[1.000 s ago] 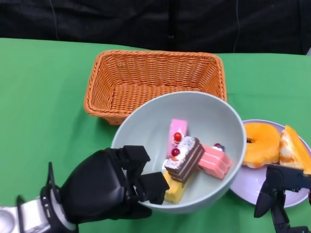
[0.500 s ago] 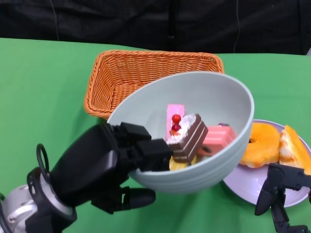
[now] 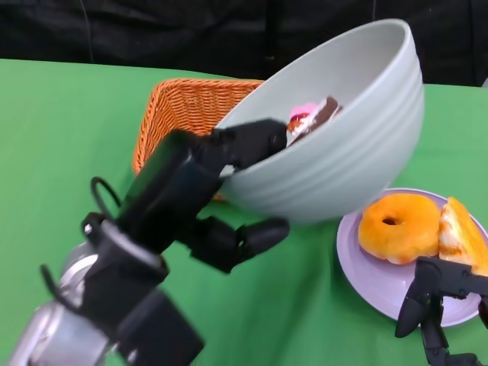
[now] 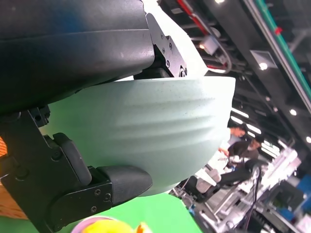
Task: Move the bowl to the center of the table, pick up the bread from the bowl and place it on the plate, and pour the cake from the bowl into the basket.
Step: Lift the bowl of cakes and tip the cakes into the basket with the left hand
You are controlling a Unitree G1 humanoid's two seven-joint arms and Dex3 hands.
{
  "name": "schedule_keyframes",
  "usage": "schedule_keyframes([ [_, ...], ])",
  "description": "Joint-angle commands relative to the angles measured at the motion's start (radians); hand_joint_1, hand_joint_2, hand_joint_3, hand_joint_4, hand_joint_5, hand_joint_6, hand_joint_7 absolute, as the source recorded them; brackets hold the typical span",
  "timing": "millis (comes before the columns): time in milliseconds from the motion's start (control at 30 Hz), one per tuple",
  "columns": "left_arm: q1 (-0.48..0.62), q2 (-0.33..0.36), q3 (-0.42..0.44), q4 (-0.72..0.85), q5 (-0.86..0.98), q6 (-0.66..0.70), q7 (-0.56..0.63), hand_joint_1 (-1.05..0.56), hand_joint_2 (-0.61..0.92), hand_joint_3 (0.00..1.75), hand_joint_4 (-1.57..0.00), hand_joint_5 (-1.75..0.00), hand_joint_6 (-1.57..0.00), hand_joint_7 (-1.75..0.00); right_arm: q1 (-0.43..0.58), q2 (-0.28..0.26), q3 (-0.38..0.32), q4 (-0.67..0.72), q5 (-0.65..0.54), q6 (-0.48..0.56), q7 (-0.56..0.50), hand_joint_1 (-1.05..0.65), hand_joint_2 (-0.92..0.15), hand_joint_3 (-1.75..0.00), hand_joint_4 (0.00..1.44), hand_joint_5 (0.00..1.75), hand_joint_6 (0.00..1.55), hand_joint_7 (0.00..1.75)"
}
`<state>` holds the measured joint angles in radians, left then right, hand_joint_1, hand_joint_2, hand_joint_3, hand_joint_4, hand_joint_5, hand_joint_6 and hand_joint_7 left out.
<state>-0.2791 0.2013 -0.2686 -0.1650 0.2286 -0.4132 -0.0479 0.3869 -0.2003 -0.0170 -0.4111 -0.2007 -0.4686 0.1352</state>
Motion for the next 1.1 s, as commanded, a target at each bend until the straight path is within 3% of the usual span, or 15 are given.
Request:
schedule_keyframes([
  [33, -0.037, -0.044, 0.020, 0.052, -0.006, 0.005, 0.012, -0.06, 0.17, 1.71, -1.04, -1.75, -0.84, -1.73, 0.006, -0.006, 0.000, 0.011, 0.002, -0.018, -0.006, 0.26, -0.22, -1.75, 0.98, 1.75, 0.82, 1.53],
  [267, -0.144, -0.208, 0.054, 0.273, -0.074, 0.035, 0.045, -0.11, 0.23, 1.70, -1.05, -1.75, -0.88, -1.66, 0.004, -0.009, -0.002, 0.027, 0.006, -0.030, -0.007, 0.25, -0.22, -1.75, 0.97, 1.75, 0.82, 1.53],
  [600, -0.240, -0.415, 0.155, 0.424, -0.176, 0.178, 0.134, -0.13, 0.22, 1.73, -1.04, -1.75, -0.92, -1.67, 0.004, -0.019, -0.002, 0.053, 0.020, -0.053, 0.002, 0.25, -0.22, -1.75, 0.97, 1.75, 0.81, 1.52],
  [900, -0.291, -0.490, 0.225, 0.497, -0.267, 0.226, 0.141, -0.14, 0.25, 1.71, -1.04, -1.75, -0.89, -1.72, 0.005, -0.018, 0.000, 0.060, 0.019, -0.064, 0.001, 0.25, -0.21, -1.75, 0.98, 1.75, 0.81, 1.52],
  [1000, -0.306, -0.570, 0.323, 0.527, -0.452, 0.304, 0.153, -0.15, 0.25, 1.74, -1.08, -1.75, -0.89, -1.74, 0.009, -0.017, 0.004, 0.063, 0.018, -0.068, 0.000, 0.25, -0.21, -1.75, 0.98, 1.75, 0.81, 1.52],
  [1100, -0.307, -0.583, 0.341, 0.524, -0.531, 0.340, 0.165, -0.14, 0.26, 1.75, -1.10, -1.75, -0.89, -1.75, 0.010, -0.017, 0.004, 0.064, 0.019, -0.070, 0.001, 0.25, -0.20, -1.75, 0.98, 1.75, 0.82, 1.52],
])
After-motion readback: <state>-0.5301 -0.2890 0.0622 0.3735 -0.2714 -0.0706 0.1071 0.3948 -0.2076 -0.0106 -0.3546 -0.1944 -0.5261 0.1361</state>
